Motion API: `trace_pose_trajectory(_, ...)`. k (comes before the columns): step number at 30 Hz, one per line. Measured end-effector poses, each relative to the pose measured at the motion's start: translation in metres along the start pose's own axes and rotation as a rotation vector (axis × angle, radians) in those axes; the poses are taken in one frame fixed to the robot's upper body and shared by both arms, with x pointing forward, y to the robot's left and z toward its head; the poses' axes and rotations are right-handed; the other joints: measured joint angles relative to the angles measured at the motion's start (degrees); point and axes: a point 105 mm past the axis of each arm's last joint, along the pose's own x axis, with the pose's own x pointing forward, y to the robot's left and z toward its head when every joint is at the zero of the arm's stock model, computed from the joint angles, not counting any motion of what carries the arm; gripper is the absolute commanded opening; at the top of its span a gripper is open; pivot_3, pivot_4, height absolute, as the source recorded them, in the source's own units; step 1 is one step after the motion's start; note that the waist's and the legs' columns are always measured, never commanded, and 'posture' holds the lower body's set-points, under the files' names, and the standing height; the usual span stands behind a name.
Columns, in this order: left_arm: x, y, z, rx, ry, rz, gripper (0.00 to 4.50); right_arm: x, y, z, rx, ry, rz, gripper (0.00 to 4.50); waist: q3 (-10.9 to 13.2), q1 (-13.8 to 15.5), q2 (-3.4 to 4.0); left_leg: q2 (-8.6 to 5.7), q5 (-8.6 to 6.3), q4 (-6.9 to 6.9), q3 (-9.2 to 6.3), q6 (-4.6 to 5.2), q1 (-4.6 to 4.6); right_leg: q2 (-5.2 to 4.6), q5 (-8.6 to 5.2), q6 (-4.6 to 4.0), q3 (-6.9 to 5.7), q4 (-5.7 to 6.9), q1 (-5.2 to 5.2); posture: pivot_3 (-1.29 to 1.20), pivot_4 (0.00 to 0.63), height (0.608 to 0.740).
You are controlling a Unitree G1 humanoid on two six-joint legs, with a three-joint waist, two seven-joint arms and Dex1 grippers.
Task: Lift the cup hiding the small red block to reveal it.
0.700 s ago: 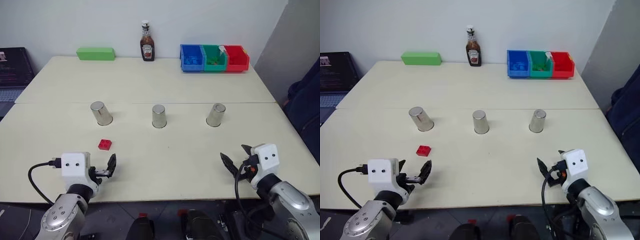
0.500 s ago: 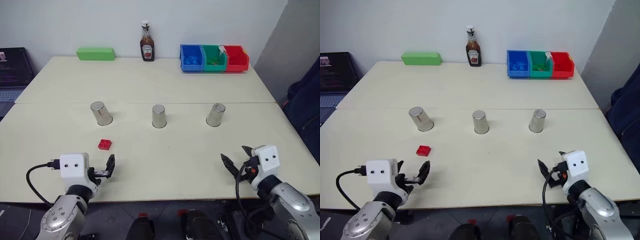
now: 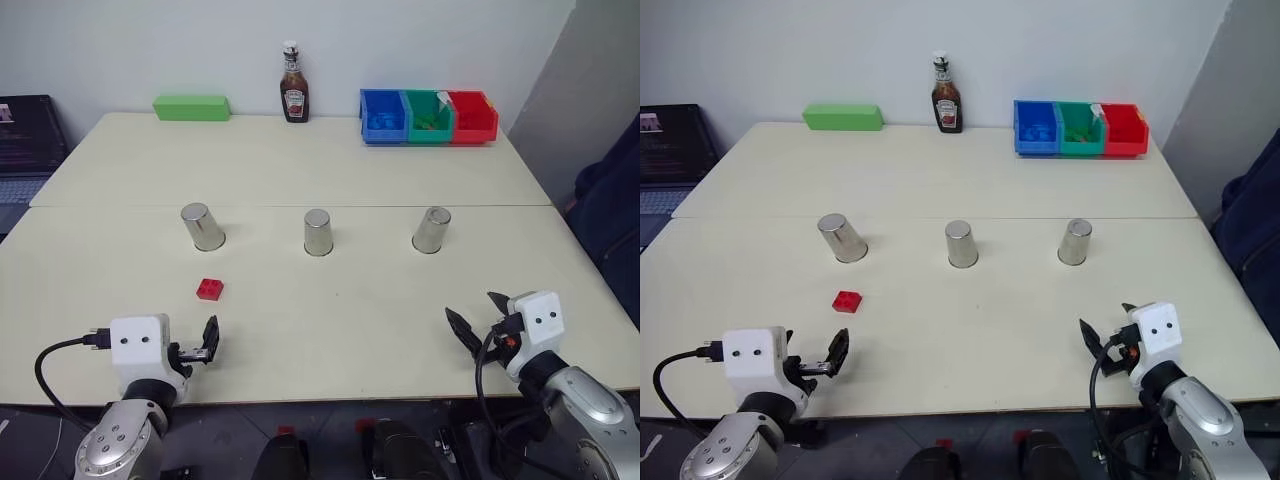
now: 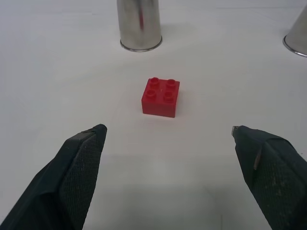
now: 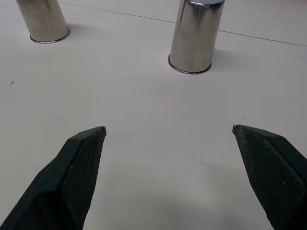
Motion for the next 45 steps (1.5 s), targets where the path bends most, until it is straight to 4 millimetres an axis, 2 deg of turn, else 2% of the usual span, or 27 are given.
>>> trace_pose_trajectory(45,0.0024,-0.0004,0.0050,0.009,-0.028,-0.009,4.46,0.0029,-0.0045,0.0029,0.003,-0.034,-0.033,4.50,0.0,0.0,0.00,0.00,0.00,0.00,0.00,0.00,0.00,0.00,0.00,0.01,-0.01,0.01,0.00,0.00,0.150,0.740)
